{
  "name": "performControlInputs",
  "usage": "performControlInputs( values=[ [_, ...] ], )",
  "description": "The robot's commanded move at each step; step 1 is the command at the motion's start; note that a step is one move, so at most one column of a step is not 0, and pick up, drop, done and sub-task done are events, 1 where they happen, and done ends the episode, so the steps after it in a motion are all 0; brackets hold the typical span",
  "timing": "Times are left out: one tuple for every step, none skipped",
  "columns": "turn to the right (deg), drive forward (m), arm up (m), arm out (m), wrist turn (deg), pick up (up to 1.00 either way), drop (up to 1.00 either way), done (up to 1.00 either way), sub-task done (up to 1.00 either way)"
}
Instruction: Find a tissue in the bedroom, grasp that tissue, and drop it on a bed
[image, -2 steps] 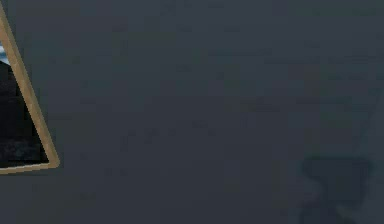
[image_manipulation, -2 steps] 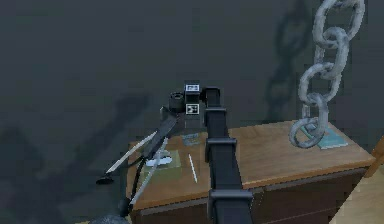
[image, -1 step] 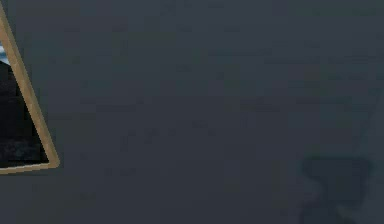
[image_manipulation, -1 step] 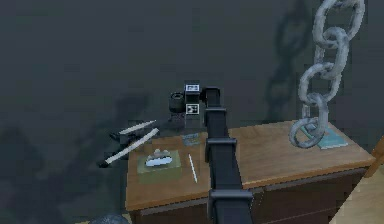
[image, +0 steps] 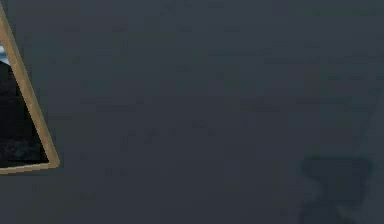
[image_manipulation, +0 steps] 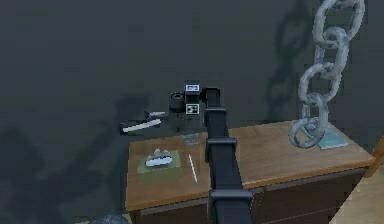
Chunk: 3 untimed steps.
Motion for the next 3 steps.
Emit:
performControlInputs(
  values=[
    [0.0,0.00,-0.30,0.00,0.0,0.00,0.00,0.00,0.00],
    [0.0,0.00,0.00,0.00,0.0,1.00,0.00,0.00,0.00],
    [0.0,0.00,0.10,0.00,0.0,0.00,0.00,0.00,0.00]
  ],
)
